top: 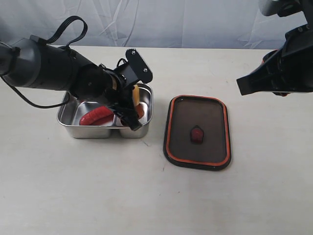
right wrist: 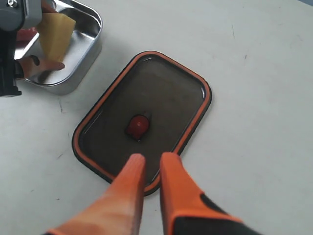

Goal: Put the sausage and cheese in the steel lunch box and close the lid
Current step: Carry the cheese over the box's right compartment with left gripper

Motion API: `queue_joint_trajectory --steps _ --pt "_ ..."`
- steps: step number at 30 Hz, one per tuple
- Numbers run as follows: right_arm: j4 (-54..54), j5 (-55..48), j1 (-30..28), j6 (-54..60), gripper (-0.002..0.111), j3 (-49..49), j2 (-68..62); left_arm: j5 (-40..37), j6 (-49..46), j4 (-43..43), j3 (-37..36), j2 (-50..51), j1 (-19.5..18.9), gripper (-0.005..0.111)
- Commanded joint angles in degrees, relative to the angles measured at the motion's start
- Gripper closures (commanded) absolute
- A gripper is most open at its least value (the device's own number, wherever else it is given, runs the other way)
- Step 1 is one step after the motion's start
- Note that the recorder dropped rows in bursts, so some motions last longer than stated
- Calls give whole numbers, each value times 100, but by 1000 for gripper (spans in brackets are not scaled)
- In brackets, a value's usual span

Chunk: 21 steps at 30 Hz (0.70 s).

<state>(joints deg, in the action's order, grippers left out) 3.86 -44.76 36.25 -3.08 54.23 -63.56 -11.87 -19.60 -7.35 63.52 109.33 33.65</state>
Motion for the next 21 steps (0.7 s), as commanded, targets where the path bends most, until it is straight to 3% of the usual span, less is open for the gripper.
queue_joint_trajectory --steps 1,9,21 --pt "76 17 -27 -17 94 -19 37 160 36 65 37 0 -15 100" --pt "76 54 -27 -11 94 -19 37 149 36 130 37 0 -55 72" --pt "76 54 -27 -11 94 -19 37 139 36 145 37 0 -55 49"
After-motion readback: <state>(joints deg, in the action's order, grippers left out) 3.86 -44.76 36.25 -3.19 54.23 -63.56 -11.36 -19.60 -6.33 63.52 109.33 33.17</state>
